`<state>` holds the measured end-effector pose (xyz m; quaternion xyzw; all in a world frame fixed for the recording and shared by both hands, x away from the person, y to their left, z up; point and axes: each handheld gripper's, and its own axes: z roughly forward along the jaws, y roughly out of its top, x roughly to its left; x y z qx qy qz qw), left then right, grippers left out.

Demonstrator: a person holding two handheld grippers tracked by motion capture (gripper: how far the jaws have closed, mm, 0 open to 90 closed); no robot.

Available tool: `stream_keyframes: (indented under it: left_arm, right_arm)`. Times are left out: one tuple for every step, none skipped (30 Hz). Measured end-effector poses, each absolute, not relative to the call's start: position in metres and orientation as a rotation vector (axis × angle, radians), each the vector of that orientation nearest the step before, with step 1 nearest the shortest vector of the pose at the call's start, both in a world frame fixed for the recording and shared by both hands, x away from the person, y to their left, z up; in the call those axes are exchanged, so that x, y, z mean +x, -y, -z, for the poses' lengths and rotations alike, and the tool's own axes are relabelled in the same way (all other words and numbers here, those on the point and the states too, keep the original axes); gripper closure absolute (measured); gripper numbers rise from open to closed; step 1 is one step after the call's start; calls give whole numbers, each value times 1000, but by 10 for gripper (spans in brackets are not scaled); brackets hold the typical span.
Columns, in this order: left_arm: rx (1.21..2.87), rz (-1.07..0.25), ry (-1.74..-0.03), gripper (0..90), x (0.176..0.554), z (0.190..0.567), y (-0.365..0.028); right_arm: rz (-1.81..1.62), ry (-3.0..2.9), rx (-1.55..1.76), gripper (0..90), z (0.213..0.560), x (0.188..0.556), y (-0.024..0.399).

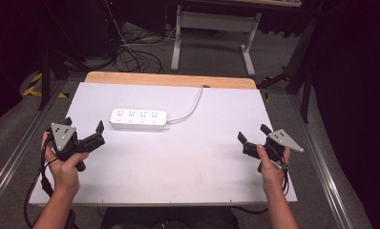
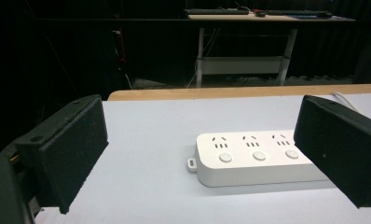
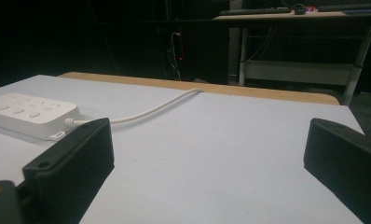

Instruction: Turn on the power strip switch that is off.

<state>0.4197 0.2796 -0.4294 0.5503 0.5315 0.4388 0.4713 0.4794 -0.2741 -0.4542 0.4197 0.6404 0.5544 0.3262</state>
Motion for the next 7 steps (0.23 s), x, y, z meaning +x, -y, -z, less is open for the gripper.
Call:
stream_keyframes:
  left_arm:
    - [1351,-1074,-1299,35,420,429,-280]
    - [1353,-1074,-1297,36,420,429,-280]
    - [1356,-1075,-1297,38,420,430,-280]
    - [1357,-1074,-1298,39,420,430,-280]
    - [1360,-1071,-1300,39,420,430,-280]
    - [1362,-1070,-1301,40,420,430,-280]
    - [1361,-1071,-1301,40,420,430,-280]
  right_arm:
    - [-1455,-1677,1100,24,454,479,274]
    - [-1455,-1679,1099,24,454,480,274]
    - [-1454,-1681,1098,24,454,480,274]
    - [-1456,-1681,1097,24,454,479,274]
    - [-1458,-1679,1096,24,454,480,274]
    - [-1459,-1679,1096,24,454,480,274]
    - [-1459,-1679,1096,24,454,480,274]
